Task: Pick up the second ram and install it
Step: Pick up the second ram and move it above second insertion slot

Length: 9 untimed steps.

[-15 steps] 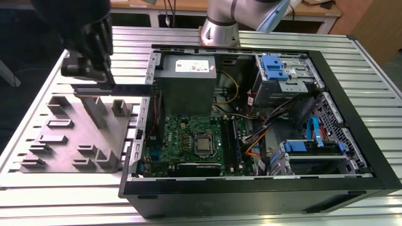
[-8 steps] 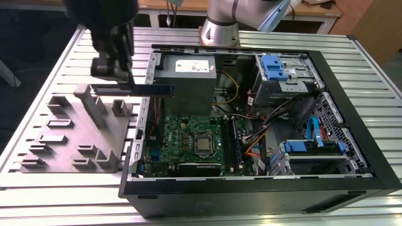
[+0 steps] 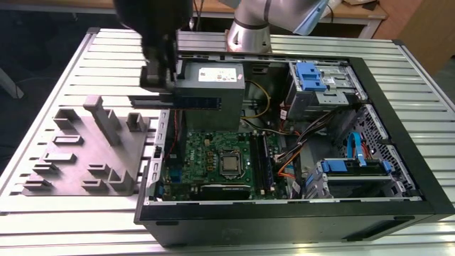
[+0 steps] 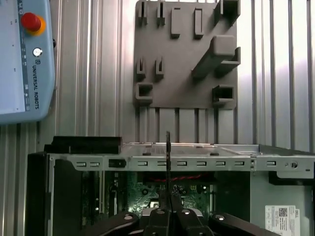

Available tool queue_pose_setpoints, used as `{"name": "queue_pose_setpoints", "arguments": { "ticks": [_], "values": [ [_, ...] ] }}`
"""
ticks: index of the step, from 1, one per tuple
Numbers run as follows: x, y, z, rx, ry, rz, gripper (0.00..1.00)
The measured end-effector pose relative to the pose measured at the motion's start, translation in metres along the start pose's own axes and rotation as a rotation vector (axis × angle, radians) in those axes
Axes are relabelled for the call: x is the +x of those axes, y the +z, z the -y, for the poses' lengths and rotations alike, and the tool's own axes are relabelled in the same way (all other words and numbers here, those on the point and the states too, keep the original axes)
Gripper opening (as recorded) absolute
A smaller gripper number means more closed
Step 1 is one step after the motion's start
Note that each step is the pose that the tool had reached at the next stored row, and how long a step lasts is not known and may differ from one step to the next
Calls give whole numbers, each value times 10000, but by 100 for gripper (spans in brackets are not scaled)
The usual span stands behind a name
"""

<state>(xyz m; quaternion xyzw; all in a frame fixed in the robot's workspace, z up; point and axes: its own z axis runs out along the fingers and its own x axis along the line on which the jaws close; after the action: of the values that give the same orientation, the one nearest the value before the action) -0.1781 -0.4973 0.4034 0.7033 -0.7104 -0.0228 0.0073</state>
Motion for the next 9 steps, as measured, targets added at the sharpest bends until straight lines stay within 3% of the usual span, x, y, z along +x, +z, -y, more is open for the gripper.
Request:
{"name": "queue_pose_setpoints", "arguments": {
  "ticks": [9],
  "values": [
    [-4, -10, 408, -50, 0, -1, 8]
  ]
}}
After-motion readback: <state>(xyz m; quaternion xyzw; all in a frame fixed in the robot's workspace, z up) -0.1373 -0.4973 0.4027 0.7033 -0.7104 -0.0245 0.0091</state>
